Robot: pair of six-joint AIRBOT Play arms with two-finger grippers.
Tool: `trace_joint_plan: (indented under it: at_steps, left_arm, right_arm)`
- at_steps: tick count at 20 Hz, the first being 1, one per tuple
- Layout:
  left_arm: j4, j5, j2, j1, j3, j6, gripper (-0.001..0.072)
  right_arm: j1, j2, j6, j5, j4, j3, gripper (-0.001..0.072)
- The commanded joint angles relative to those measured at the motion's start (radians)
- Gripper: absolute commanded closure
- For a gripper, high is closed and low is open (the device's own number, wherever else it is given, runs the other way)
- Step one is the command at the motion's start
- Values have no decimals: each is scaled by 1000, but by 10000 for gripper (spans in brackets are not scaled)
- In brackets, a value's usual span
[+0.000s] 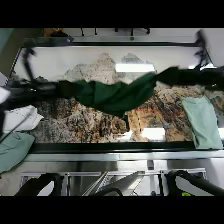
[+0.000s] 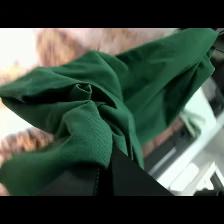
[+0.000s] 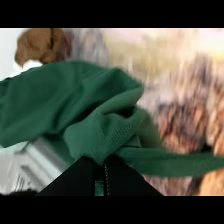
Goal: Fold the shirts.
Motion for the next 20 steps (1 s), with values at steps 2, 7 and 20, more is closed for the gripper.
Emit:
trace_joint_plan:
  at_steps: [2,7,20]
  left_arm:
    - [30,102,-253,-94,-222,53,691]
    - [21,116,-499,-2,-47,69,691]
    - [32,-262,-523,156,320,-47,3]
  right_arm:
    - [43,-137,-64,-115,18,-369,691]
    - [42,-321,-164,-249,27,-352,691]
    - [-155,-315,-200,23,-65,-80,186]
